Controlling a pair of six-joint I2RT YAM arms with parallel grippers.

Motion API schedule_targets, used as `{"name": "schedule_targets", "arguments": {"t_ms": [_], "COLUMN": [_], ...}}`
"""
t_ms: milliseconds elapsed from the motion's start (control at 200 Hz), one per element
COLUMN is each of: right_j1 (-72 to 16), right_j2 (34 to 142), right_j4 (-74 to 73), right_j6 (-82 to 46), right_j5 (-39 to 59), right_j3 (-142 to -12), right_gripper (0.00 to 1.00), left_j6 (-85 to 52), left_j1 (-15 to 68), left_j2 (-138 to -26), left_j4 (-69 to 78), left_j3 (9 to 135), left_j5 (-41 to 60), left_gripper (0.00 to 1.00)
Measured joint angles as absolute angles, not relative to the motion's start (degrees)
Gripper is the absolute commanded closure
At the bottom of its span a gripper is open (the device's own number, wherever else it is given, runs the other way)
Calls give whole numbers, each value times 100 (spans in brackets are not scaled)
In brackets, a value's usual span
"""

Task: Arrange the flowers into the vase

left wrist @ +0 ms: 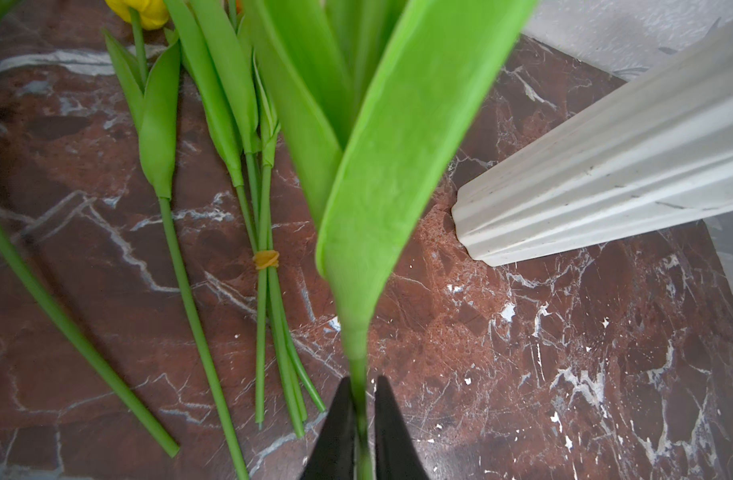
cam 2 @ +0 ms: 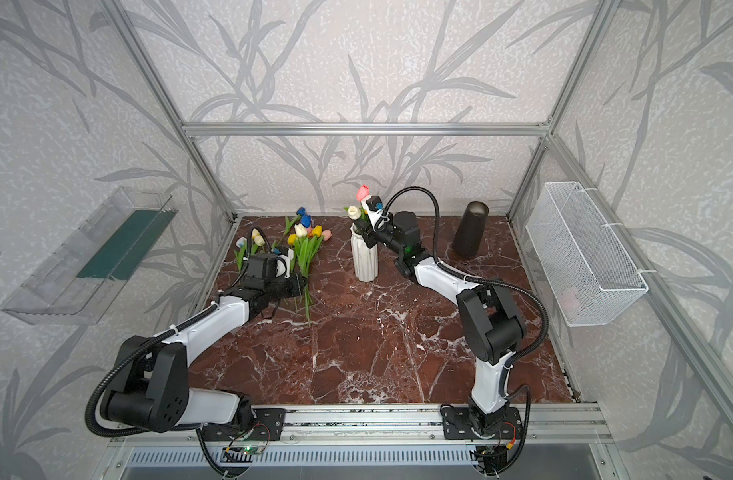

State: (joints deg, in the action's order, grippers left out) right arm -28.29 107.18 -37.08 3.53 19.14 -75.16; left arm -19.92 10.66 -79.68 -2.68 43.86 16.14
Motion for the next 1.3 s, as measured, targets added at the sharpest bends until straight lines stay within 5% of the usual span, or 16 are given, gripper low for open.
{"name": "schedule_targets", "arguments": {"t_ms": [75, 170, 275, 360, 470, 785, 850, 955, 1015, 1300], "right_j1": [-2829, -2829, -2829, -2829, -2829, -2829, -2827, -2816, -2816, -2810], "right_j2": [10718, 10718, 10718, 10713, 10713, 10713, 10713, 10713, 10713, 10713], "right_j4": [-3736, -3756, -3785, -3795, -3800, -3848, -3850, -3863, -3876, -3922], "right_j6": [353, 355, 355, 355, 353, 349, 349, 342, 329, 305], "right_j5": [1914, 1911, 1911, 1911, 1911, 1918, 1938, 1955, 1955, 1959], "right_j3": [-7516, -7516, -7516, -7516, -7516, -7516, -7516, -7516, -7516, -7516], "right_gripper": [65, 66, 66, 66, 67, 67, 67, 66, 66, 66], "left_j6": [-1988, -1938, -1885, -1865, -1857, -1929, -1966, -2021, -2045, -2088], "left_j1": [1066, 1066, 1066, 1066, 1068, 1284, 1319, 1363, 1387, 1406], "left_j2": [-7920, -7872, -7870, -7929, -8289, -9384, -9539, -9815, -9929, -9972], "left_j4": [-344, -432, -523, -657, -910, -1420, -1522, -1599, -1608, -1737], "left_j3": [4386, 4386, 4388, 4445, 4753, 5249, 5288, 5465, 5557, 5728], "left_j5": [1490, 1372, 1278, 1243, 1243, 1332, 1334, 1343, 1343, 1343], "left_gripper": [74, 94, 93, 79, 75, 80, 91, 91, 100, 100]}}
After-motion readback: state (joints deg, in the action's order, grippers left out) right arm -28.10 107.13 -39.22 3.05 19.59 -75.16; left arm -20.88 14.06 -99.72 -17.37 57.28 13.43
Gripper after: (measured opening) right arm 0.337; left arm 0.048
